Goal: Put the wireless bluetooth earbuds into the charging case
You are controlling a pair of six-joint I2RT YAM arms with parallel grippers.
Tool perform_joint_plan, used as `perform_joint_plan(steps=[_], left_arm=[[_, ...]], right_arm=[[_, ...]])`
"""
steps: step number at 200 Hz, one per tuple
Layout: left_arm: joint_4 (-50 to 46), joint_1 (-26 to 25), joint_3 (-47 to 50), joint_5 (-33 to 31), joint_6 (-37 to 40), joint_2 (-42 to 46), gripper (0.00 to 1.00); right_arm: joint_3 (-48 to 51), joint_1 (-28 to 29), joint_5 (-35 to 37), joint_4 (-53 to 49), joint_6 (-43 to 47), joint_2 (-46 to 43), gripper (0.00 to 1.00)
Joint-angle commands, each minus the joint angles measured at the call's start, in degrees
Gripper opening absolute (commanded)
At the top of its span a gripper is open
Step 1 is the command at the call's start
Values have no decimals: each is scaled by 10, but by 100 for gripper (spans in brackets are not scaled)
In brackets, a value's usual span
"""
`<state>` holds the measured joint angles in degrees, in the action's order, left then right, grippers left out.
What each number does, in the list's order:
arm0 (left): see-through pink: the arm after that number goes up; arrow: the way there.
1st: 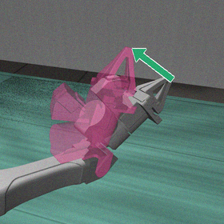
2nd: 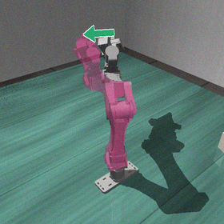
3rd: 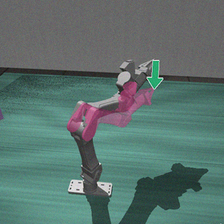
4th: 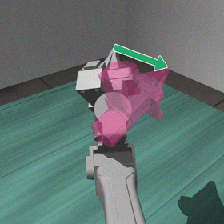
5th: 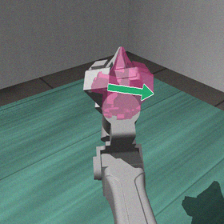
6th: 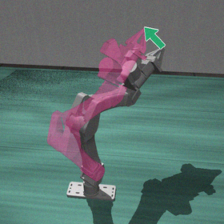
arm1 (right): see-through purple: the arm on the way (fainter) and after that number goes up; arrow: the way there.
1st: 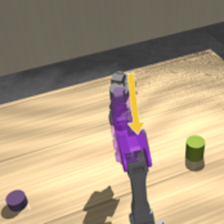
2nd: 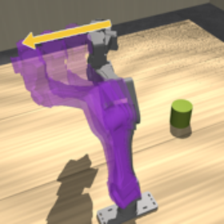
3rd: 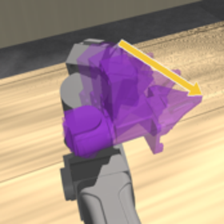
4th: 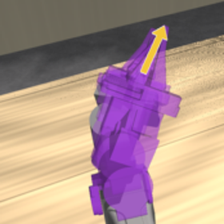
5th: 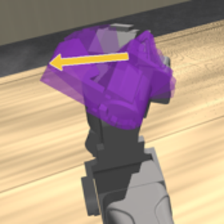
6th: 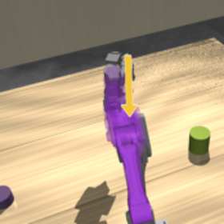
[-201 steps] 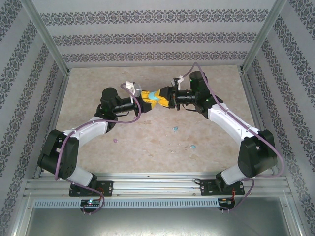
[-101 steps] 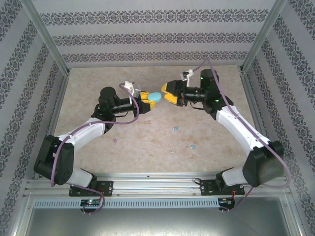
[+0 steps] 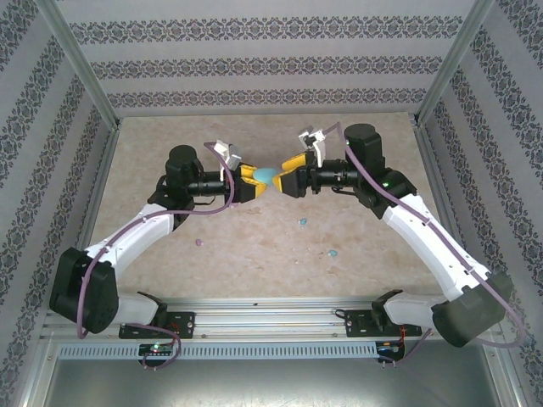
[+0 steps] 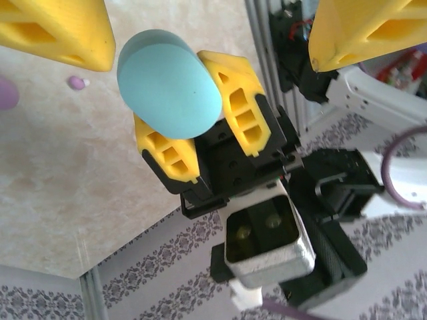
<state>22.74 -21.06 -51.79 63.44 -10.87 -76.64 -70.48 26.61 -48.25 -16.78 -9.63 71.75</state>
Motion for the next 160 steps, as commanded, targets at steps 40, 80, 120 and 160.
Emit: perform_joint_plan(steps=[40,80,120,160], left_arm=[[-44,-6,-15,36,7,37,11],[-44,-5,-19,44,2,34,11],[-44,-5,-19,50,-2,35,11],[-40,-6,-18,55,-7,34,11]], right_arm=[[-22,12,-49,-11,106,41,75],[-21,13,-45,-12,115,61,76],[-32,4,-40,4,80,81,67],[-47,-13,-43,37,16,99,55]])
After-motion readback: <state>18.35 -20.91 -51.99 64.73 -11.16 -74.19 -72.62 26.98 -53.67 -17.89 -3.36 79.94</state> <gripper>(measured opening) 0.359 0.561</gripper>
